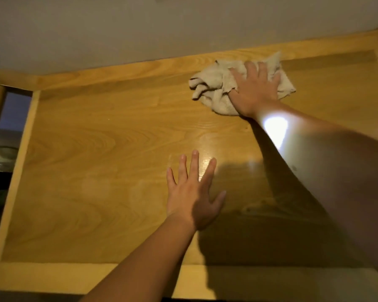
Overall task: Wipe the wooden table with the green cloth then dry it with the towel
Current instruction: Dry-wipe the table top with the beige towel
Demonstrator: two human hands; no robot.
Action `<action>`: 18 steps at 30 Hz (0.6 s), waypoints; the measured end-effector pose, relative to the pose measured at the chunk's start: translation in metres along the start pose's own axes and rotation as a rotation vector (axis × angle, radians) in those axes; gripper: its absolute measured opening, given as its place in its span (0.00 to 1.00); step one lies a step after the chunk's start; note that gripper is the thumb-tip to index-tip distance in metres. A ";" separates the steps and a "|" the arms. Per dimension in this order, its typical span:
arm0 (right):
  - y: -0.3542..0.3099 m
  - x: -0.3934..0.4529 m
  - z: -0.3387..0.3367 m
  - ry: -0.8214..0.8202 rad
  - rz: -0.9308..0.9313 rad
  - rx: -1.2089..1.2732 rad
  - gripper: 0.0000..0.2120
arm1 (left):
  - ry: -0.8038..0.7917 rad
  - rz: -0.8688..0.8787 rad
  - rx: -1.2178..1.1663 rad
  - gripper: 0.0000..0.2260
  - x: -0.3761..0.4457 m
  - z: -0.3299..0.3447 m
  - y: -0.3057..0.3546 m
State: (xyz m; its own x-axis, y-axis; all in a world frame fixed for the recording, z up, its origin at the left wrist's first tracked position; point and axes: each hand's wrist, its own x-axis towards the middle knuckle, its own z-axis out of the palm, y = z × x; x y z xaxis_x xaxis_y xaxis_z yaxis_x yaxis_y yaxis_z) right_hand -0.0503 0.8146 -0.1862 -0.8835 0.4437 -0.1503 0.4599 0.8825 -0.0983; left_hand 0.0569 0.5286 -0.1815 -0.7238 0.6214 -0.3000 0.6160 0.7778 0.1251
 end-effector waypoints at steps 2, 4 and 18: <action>0.002 -0.042 0.005 -0.021 -0.011 -0.023 0.32 | 0.005 -0.002 0.001 0.35 -0.001 -0.001 0.001; 0.004 -0.088 0.010 -0.026 -0.016 -0.042 0.31 | 0.004 -0.001 0.000 0.34 -0.001 0.001 0.000; -0.007 -0.396 0.055 0.008 -0.040 0.015 0.32 | 0.069 0.002 -0.036 0.30 -0.004 0.006 0.001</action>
State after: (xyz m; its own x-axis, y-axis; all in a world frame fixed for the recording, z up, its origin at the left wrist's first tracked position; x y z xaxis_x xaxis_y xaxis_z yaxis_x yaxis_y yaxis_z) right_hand 0.3014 0.6237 -0.1802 -0.9018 0.4096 -0.1378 0.4256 0.8972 -0.1183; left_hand 0.0628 0.5264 -0.1857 -0.7428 0.6272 -0.2343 0.6070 0.7785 0.1595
